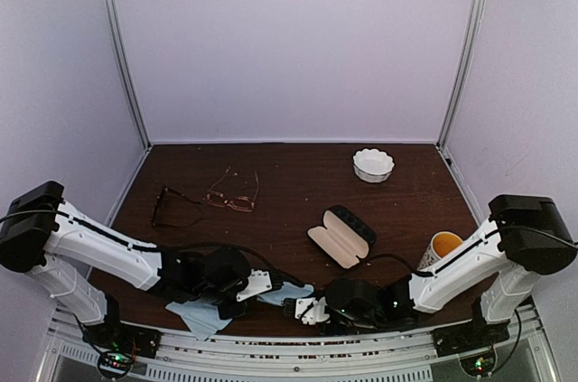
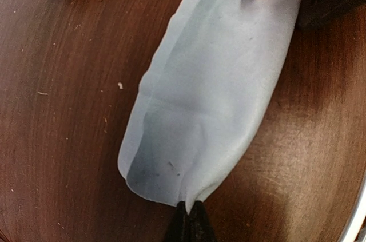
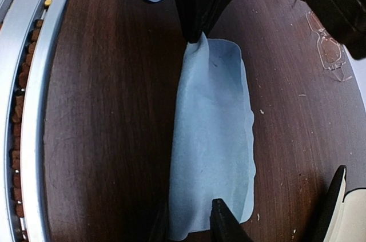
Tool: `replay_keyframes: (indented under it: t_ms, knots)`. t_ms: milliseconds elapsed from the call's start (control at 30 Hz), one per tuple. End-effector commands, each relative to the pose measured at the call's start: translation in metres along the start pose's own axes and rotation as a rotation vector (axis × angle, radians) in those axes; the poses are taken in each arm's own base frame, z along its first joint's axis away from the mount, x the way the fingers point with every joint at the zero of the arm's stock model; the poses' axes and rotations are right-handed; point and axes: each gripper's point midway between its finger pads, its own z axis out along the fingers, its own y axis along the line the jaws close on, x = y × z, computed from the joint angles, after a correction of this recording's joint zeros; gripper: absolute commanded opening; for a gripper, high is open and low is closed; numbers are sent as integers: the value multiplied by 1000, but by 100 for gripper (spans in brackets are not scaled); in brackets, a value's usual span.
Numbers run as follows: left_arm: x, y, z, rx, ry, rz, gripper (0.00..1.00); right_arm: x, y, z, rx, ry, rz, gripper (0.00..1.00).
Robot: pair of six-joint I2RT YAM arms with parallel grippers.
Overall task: Organize the sunglasses
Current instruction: Pick up the folded cleaning cloth from the corner of the board.
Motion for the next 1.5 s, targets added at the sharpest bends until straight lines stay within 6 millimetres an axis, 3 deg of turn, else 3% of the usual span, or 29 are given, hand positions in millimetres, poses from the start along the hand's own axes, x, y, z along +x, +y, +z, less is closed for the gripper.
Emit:
replay_keyframes:
  t_ms: [0, 267, 667, 900, 1067, 1467]
  knots:
    - [-8, 2, 3, 8, -15, -21, 0, 29, 5, 6, -4, 92, -26, 25]
    - [-8, 3, 4, 12, -11, -28, 0, 40, 9, 3, -16, 109, -29, 13]
    - [-8, 3, 4, 15, -10, -30, 0, 46, 10, 6, -6, 132, -19, 8]
    - [-8, 4, 1, 11, -13, -32, 0, 46, 9, 5, -3, 131, -16, 0]
    - [-12, 5, -4, 14, -16, -42, 0, 37, 3, -3, 7, 104, 22, 0]
    - [-44, 6, -21, 52, -79, -57, 0, 18, -12, -19, 38, 49, 90, 0]
